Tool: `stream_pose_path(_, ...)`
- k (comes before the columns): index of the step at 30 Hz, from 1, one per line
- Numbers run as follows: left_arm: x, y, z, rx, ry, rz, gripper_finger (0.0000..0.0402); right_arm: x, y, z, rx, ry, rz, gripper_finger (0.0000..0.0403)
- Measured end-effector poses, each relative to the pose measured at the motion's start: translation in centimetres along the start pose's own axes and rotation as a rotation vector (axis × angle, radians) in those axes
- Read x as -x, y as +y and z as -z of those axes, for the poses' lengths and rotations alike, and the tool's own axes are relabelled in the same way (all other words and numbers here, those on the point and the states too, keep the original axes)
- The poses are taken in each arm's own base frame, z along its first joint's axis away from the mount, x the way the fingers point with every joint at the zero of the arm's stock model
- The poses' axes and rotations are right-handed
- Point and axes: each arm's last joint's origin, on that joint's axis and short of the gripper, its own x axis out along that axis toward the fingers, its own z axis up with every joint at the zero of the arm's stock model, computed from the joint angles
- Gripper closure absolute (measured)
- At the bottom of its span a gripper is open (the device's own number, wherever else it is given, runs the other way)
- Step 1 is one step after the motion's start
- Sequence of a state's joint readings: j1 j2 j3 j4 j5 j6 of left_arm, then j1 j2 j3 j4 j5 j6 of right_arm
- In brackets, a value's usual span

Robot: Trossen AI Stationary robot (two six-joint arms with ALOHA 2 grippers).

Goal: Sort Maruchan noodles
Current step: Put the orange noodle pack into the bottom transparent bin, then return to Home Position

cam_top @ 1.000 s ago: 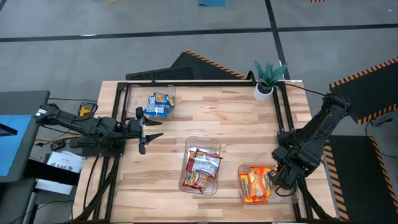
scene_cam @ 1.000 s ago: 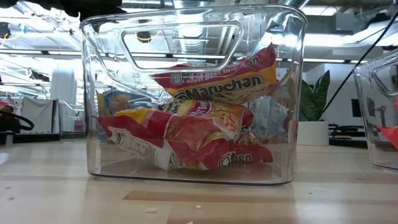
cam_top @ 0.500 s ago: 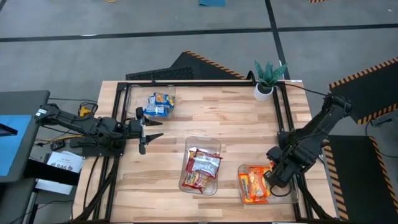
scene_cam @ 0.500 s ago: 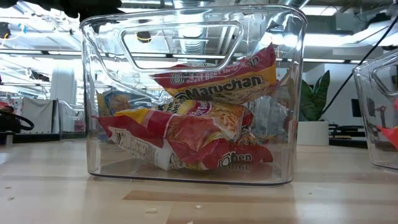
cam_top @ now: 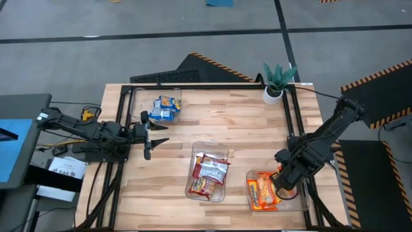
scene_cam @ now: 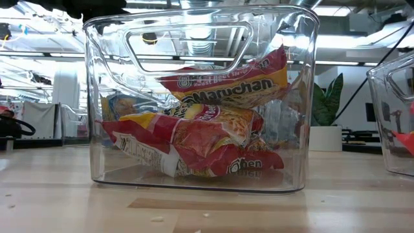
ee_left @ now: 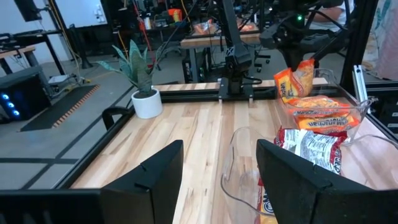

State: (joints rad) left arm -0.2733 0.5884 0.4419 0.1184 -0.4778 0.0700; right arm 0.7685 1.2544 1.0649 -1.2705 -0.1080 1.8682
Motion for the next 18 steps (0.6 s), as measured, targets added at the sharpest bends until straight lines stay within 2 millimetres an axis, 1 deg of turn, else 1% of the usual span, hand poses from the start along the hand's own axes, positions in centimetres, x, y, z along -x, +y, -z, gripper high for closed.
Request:
stream_pose_path(3,0.0,0.0,0.0,0.001,0.000,0.000,0.0208,0.4,-0.2,-0.2,0.003,0.038,-0.009,0.0311)
stream_pose_path(9,0.0,0.0,0.0,0.001,-0.001,0.000,0.0208,1.5,-1.0,-0.6,0.009,0.107,-0.050,0.0254)
stream_pose_path(11,0.0,0.0,0.0,0.001,-0.001,0.000,0.0208,1.8,-1.2,-0.8,0.015,0.107,-0.065,0.0241)
stream_pose_path(13,0.0,0.0,0.0,0.001,-0.001,0.000,0.0208,2.1,-1.3,-1.3,0.040,0.037,-0.104,0.0235)
stream_pose_path(15,0.0,0.0,0.0,0.000,-0.001,0.000,0.0208,2.3,-1.3,-2.0,0.067,-0.083,-0.138,0.0233)
stream_pose_path(18,0.0,0.0,0.0,0.000,-0.001,0.000,0.0208,2.4,-1.2,-3.3,0.092,-0.240,-0.134,0.0235)
